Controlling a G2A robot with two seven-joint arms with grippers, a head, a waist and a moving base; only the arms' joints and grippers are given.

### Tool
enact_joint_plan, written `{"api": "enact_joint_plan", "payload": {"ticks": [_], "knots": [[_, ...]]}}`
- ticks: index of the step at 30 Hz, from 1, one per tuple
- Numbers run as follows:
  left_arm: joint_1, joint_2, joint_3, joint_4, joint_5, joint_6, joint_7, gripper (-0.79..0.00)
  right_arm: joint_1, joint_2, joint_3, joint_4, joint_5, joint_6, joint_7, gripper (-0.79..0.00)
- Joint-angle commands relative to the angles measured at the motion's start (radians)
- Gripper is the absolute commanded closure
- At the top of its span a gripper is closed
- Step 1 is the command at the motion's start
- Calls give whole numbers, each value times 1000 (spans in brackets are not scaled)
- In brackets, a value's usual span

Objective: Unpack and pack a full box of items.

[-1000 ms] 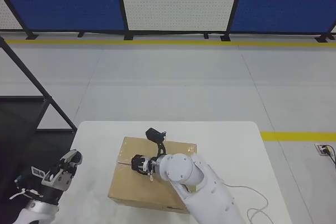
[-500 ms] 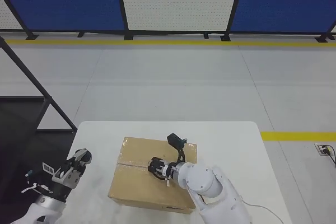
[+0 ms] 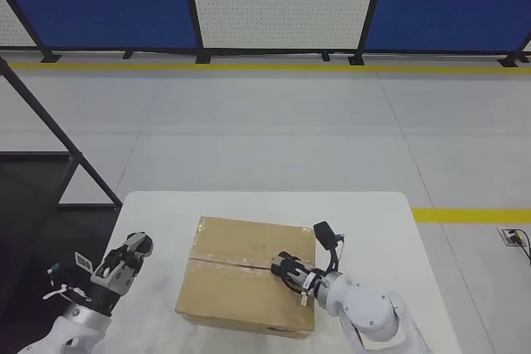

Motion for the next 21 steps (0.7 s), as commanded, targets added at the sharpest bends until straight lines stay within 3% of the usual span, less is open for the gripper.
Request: {"api": "enact_joint_plan", "payload": {"ticks": [1, 8, 21], "knots": [[-2, 0, 2, -4, 3, 3, 3, 0, -29, 6, 31, -20, 18, -11, -4, 0], [-9, -2, 10, -6, 17, 11, 5, 0, -132, 24, 120, -96, 89, -86, -16, 0], [-25, -6, 30, -3, 34, 21, 6, 0, -231, 42, 155, -186, 150, -180, -115, 0]]}}
